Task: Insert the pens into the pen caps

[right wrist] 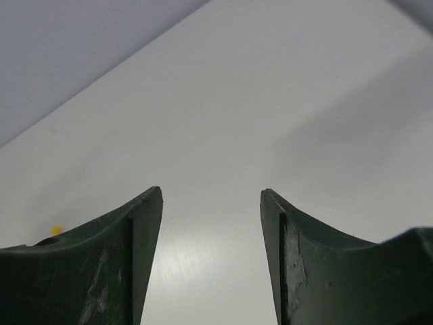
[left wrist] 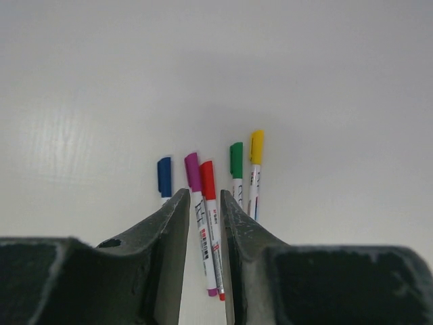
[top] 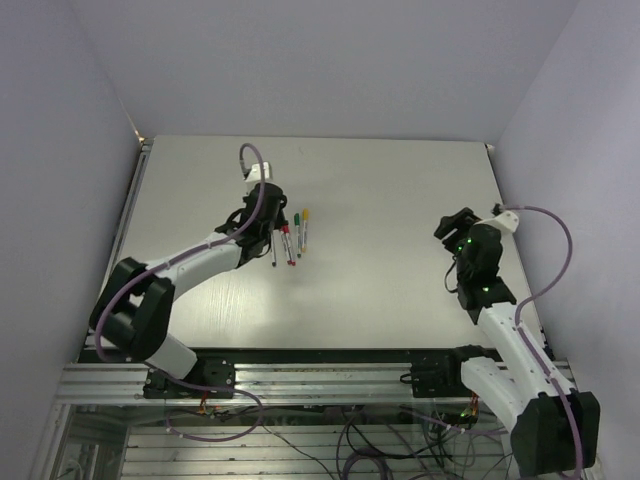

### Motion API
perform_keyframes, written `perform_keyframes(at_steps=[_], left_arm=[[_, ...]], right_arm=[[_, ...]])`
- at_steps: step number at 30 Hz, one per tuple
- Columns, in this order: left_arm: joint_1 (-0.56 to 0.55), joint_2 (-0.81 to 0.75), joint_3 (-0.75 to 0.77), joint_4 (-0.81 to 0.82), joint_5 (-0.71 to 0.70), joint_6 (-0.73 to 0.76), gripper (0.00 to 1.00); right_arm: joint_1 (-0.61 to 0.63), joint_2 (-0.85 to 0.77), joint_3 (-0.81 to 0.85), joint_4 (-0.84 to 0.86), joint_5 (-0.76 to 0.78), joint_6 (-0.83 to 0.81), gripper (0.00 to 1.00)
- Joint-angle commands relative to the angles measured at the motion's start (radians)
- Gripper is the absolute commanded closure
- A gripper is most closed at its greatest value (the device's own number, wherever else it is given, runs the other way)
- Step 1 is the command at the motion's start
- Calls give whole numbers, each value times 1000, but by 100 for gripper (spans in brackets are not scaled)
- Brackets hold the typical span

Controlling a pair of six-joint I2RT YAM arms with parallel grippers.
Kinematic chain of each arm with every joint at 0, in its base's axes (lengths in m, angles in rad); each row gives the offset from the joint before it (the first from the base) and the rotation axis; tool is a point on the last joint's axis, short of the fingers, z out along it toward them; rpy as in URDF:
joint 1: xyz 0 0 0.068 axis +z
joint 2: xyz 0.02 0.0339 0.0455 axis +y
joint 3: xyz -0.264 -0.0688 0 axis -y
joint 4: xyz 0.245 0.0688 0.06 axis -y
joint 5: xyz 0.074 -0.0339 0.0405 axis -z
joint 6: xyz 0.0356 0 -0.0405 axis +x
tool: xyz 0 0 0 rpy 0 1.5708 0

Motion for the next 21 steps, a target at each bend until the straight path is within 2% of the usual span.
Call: perform_keyframes(at_steps=[1,5,7,14,21], left_arm=[[1,-125,-38,-42,-81,-7,65],[10,-200,-76,-77,-106,-23,65],[10,-225,-92,-85,-106,-28,65],[12,-264,-128,-113,-108,-45,65],[14,-293,-148,-128,-114,-58,64]], right_arm=[[-137,26,14,-63,-120,52,32],[-143,21,24,-88,-107,66,8],[-143,25,50,-135,-76,86,1],[-142,35,87,-263,36,173,0],[-141,-35,73,-265,80,235,0]])
